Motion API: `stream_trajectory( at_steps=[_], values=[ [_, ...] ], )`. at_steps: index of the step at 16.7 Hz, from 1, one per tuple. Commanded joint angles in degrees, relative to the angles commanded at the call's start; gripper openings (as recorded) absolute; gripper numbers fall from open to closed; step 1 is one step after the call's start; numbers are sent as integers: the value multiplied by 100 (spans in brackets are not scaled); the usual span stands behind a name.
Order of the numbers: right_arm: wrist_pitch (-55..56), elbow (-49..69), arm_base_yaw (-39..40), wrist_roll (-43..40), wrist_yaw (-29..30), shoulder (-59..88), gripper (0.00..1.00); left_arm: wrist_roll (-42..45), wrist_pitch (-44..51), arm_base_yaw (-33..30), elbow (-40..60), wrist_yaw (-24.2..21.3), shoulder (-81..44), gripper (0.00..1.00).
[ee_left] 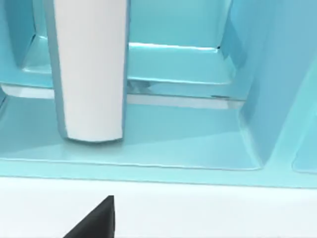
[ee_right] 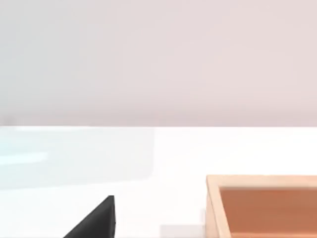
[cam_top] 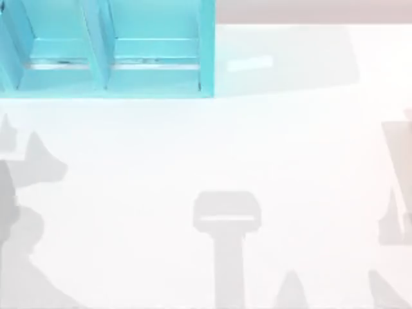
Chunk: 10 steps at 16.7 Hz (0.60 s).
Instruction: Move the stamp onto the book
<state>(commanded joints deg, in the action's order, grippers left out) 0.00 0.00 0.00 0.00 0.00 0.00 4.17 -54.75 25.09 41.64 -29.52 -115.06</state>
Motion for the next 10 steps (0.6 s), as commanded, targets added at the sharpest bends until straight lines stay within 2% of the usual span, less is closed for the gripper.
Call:
stream_trajectory(
  at_steps=[5,10],
  values=[
    [0,0,0,0,0,0,100,59,-901,472,1070,-423,-1012,100],
    [0,0,0,0,0,0,100,67,-1025,534,1223,-475,-1087,100]
  ],
)
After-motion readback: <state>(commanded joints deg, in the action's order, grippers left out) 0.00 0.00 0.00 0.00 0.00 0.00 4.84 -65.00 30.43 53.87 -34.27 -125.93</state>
